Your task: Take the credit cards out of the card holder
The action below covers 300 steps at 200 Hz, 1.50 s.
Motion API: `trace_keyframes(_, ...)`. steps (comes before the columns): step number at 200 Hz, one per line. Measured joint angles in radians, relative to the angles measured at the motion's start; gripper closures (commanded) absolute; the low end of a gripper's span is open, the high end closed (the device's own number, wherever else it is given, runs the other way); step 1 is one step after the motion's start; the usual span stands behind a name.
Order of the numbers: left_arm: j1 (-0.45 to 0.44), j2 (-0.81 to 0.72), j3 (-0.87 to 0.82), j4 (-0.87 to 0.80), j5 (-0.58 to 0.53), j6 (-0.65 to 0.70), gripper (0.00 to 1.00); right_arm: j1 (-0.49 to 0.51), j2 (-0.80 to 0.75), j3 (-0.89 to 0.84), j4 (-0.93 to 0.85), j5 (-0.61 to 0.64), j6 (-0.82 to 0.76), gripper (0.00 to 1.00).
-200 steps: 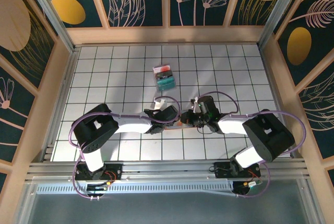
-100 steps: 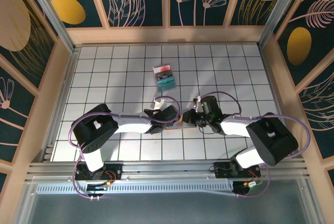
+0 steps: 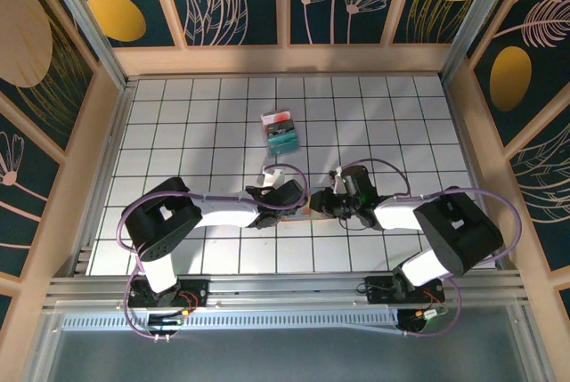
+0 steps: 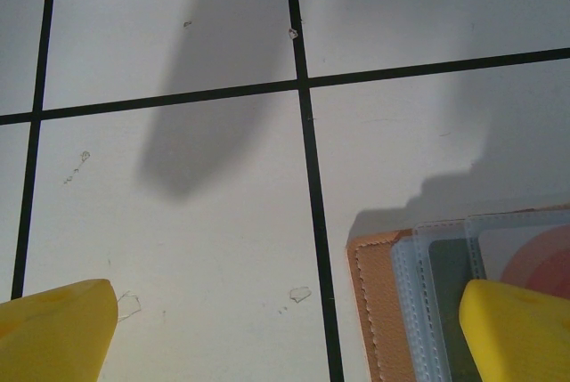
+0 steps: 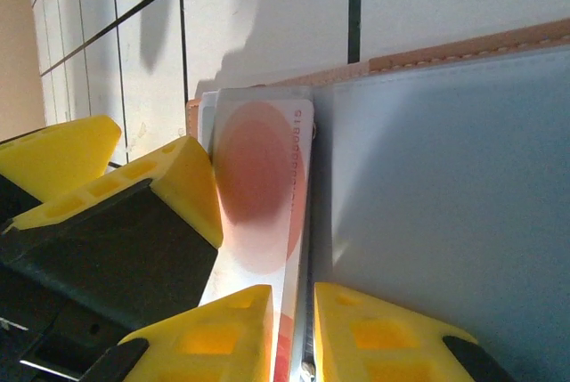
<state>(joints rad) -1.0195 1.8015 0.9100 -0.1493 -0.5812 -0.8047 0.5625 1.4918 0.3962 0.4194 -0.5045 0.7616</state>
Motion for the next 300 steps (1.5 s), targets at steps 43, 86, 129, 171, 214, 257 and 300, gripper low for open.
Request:
trace_keyframes(43, 0.0, 0.0, 0.001, 0.0, 0.003, 0.0, 0.01, 0.0, 0.022, 0.0, 0.034, -0.022, 0.006, 0.82)
trace_keyframes(86, 0.0, 0.0, 0.001, 0.0, 0.004, 0.0, 0.01, 0.0, 0.034, -0.009, 0.07, -0.029, 0.024, 0.91)
trace_keyframes(129, 0.0, 0.0, 0.001, -0.001, 0.003, -0.004, 0.01, -0.005, 0.033, -0.018, 0.083, -0.029, 0.031, 0.96)
trace_keyframes(171, 0.0, -0.001, -0.001, -0.001, 0.003, -0.012, 0.01, -0.013, 0.008, -0.019, 0.073, -0.029, 0.029, 0.96)
trace_keyframes(214, 0.0, -0.002, -0.002, -0.001, 0.003, -0.012, 0.01, -0.049, -0.038, -0.031, 0.03, -0.023, 0.014, 0.96)
trace_keyframes(257, 0.0, -0.002, -0.002, -0.001, 0.003, -0.012, 0.01, -0.051, -0.057, -0.033, 0.018, -0.019, 0.004, 0.94)
trace_keyframes(300, 0.0, -0.002, -0.002, 0.0, 0.004, -0.011, 0.01, -0.053, -0.046, -0.051, 0.072, -0.038, 0.037, 0.87)
